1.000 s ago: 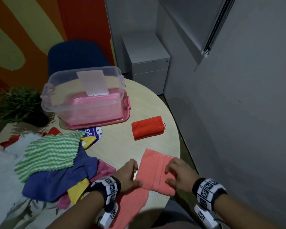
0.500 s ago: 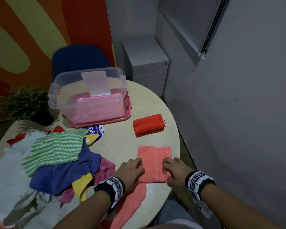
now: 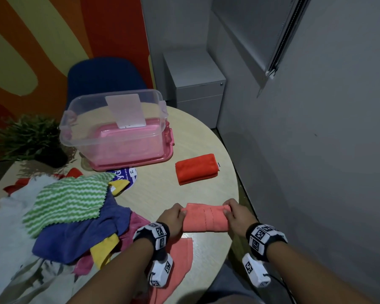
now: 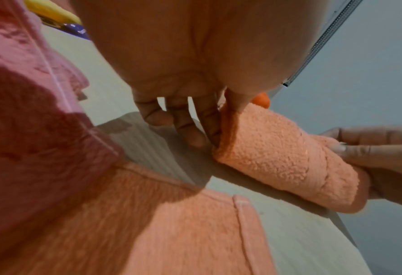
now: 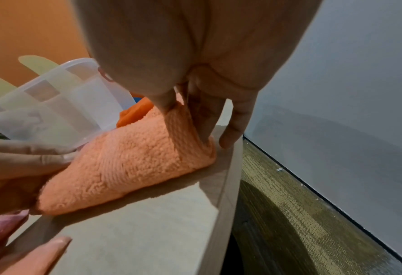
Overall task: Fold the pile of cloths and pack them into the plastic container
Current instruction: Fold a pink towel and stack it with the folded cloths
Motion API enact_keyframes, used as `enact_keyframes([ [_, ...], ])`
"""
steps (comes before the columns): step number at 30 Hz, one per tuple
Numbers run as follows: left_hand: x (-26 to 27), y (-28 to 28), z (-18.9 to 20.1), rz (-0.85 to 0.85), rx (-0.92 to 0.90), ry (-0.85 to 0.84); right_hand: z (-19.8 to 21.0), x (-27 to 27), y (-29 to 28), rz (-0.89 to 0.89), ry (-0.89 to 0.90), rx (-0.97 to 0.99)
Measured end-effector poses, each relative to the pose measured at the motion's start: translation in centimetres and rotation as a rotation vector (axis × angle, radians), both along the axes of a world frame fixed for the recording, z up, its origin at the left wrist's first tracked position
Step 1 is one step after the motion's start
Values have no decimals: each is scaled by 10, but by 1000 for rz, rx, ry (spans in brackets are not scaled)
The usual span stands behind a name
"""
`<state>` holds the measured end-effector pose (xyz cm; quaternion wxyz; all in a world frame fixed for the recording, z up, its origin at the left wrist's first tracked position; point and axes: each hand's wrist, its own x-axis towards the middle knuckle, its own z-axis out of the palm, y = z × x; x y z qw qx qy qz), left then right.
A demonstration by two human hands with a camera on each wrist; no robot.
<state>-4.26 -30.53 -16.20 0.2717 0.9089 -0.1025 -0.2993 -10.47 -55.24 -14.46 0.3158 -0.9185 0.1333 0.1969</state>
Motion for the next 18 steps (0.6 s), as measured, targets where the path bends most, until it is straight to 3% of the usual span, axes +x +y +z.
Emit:
enact_keyframes([
  [6, 13, -14, -1, -39, 53, -106, 1, 13, 4, -54, -44, -25],
  [11, 20, -24, -2, -88, 144, -208, 2, 12, 2, 42, -104, -38],
  [15, 24, -31, -4, -75, 196, -196, 1, 7, 3, 56, -122, -55],
  [18, 22, -32, -6, -68, 228, -149, 3, 1, 6, 153, -235, -206],
])
